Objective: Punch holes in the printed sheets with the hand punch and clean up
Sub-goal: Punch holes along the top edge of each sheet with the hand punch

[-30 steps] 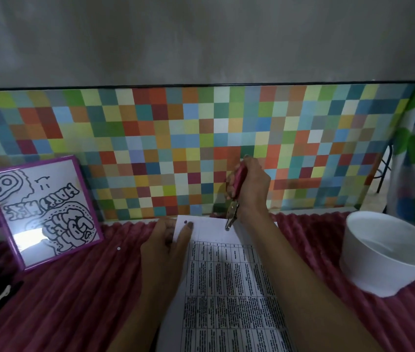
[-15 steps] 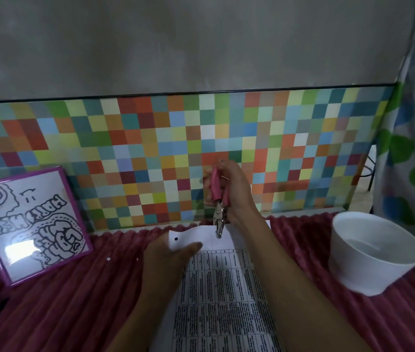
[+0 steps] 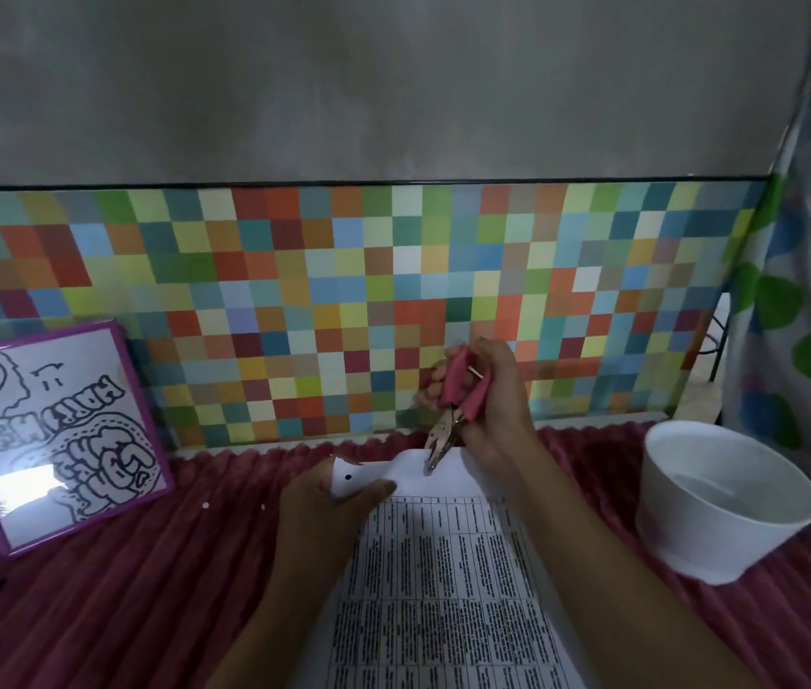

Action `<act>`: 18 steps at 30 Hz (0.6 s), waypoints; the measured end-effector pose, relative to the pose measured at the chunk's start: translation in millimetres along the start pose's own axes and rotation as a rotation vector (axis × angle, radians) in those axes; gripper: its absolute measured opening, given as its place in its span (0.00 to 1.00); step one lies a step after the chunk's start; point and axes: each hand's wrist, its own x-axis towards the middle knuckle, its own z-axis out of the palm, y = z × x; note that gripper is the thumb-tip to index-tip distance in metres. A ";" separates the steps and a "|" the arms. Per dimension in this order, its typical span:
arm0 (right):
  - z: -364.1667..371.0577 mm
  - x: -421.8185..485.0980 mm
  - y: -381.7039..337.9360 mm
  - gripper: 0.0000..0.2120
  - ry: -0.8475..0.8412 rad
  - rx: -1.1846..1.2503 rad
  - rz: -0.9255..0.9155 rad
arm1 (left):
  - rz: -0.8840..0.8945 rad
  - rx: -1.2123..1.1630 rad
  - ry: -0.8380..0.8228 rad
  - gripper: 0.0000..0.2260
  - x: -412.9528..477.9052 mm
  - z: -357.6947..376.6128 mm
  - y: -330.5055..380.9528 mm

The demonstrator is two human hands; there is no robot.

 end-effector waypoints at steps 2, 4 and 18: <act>-1.6 0.4 -2.4 0.13 -0.029 0.031 0.057 | 0.007 0.015 -0.002 0.05 0.1 0.0 -1.5; 1.1 1.5 -3.7 0.11 -0.036 -0.107 0.030 | 0.031 0.038 0.003 0.04 -1.7 -0.6 -0.1; -11.6 -4.3 -38.4 0.13 0.201 -0.176 -0.208 | -0.033 -0.018 -0.006 0.12 3.5 -2.7 -8.6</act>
